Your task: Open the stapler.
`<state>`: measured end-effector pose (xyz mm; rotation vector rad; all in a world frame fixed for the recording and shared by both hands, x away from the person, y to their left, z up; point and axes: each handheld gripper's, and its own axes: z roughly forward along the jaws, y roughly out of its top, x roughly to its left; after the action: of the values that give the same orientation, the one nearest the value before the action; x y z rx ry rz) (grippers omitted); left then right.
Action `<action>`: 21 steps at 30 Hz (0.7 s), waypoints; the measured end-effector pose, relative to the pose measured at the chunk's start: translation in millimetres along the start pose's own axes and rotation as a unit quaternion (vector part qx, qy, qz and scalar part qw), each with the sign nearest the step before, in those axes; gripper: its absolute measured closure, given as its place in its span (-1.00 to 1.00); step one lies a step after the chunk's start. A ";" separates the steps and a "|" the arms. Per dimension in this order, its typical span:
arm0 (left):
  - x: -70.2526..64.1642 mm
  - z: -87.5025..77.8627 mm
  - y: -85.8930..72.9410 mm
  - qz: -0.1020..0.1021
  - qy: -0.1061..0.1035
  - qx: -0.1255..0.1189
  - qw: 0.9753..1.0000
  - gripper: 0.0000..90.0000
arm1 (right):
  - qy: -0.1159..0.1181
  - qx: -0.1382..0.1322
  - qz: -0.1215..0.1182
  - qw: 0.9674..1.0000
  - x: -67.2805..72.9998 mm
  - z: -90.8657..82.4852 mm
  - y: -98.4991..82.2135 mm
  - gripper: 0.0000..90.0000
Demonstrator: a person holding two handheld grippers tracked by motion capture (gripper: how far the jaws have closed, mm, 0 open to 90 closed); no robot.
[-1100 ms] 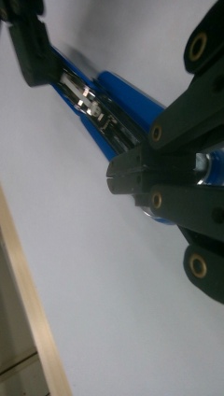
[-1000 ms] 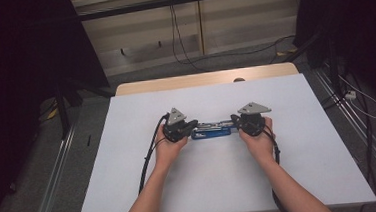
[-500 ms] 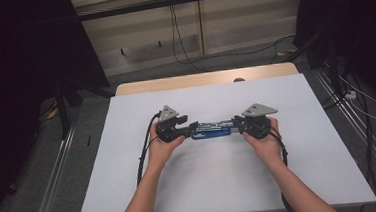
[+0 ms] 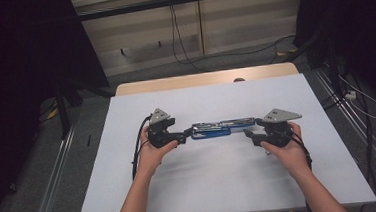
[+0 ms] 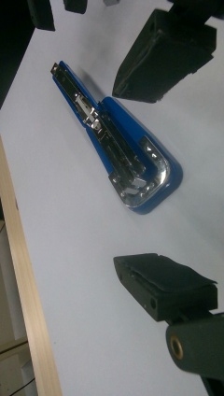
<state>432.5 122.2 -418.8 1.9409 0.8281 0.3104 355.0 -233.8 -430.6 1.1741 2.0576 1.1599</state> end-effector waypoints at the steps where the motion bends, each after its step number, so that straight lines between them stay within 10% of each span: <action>1: 0.2 -1.5 -0.2 -0.001 0.001 0.001 1.000 -0.68 | -0.003 0.001 0.000 1.000 -1.6 -2.1 -2.6 -0.18; 21: 4.7 -16.6 -1.8 -0.003 0.012 0.002 1.000 -0.73 | -0.010 0.011 0.030 0.999 -22.6 -40.4 -42.5 -0.60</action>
<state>426.4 137.2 -412.7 1.9421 0.8499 0.3294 317.7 -281.9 -446.2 1.2622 2.0376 1.1501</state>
